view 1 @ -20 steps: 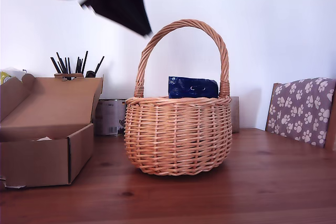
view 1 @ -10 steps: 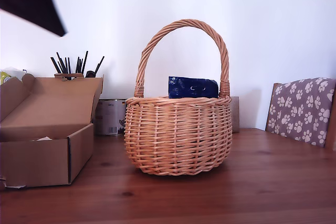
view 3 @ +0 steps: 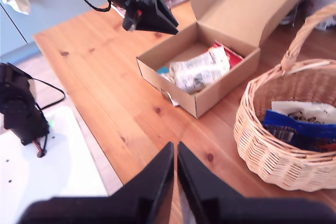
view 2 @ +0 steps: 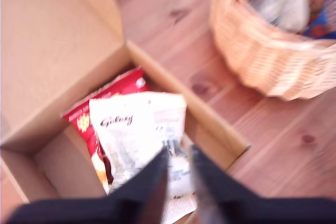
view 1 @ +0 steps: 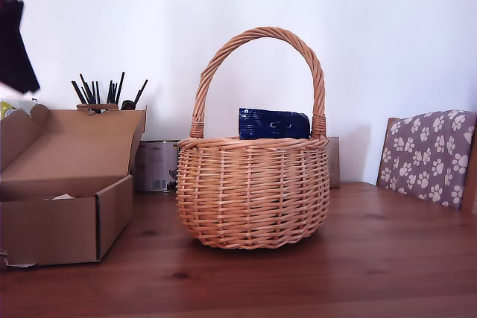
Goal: Move the bags of Easter eggs from the cardboard box on the left into the woven basket on the right side.
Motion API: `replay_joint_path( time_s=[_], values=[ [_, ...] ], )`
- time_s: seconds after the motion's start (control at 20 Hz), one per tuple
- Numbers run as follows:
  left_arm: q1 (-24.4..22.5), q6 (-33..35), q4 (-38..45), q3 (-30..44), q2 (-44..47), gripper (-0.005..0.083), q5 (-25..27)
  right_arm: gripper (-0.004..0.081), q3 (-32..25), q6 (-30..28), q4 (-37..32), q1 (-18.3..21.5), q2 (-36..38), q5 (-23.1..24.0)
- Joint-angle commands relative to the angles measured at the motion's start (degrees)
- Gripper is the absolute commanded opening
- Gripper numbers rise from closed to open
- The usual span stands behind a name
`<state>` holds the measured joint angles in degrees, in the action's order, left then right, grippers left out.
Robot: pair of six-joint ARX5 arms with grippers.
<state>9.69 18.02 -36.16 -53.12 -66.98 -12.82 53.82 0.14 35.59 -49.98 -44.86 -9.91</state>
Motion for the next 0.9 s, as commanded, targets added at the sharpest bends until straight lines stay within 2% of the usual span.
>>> replay_joint_path(
  time_s=[0.0,0.6,0.85],
  values=[
    [-0.09,0.28,-0.24,0.72,-2.03,0.0788,1.4,-0.0013,-0.02,-0.04,-0.59,0.0,0.02,-0.02],
    [-0.24,1.51,4.11,0.63,-4.79,0.0787,2.16,-0.0013,-0.02,-0.2,-0.59,0.11,0.02,0.0],
    [-1.33,1.25,4.02,0.61,-9.88,0.0787,0.04,-0.0013,-0.02,-0.22,-0.61,0.11,0.02,0.02]
  ],
)
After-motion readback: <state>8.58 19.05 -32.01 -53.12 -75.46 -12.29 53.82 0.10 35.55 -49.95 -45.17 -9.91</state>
